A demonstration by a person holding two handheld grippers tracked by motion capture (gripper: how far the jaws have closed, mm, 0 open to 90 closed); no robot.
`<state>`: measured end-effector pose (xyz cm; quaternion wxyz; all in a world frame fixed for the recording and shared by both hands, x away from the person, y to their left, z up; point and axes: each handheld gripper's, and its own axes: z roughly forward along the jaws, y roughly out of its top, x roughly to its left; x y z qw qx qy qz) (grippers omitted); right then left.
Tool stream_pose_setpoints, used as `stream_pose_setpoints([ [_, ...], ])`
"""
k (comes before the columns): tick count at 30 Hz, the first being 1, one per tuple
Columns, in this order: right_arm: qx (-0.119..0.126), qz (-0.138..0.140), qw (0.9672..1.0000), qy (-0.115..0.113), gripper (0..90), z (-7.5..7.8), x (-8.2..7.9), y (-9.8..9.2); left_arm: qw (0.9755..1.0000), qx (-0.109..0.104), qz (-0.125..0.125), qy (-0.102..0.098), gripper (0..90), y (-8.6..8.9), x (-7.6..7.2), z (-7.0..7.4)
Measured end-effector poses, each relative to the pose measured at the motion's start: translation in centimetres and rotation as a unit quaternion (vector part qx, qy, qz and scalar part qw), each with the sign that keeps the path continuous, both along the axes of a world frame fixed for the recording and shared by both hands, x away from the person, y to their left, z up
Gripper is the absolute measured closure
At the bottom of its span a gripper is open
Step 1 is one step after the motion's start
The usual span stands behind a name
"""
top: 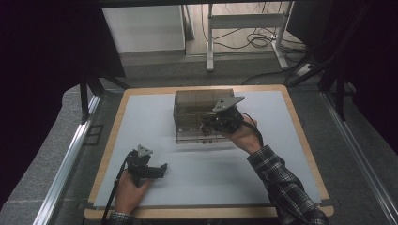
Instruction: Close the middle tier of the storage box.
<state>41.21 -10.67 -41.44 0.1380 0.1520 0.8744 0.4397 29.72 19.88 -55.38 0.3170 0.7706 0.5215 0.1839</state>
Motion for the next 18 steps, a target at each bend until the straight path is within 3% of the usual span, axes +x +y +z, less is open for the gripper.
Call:
stream_pose_setpoints([
  [18, -0.005, -0.009, 0.9999, 0.012, 81.9, -2.5, 1.4, 0.5, 1.0, -0.002, 0.002, 0.001, 0.0, 0.0, 0.0, 0.0],
])
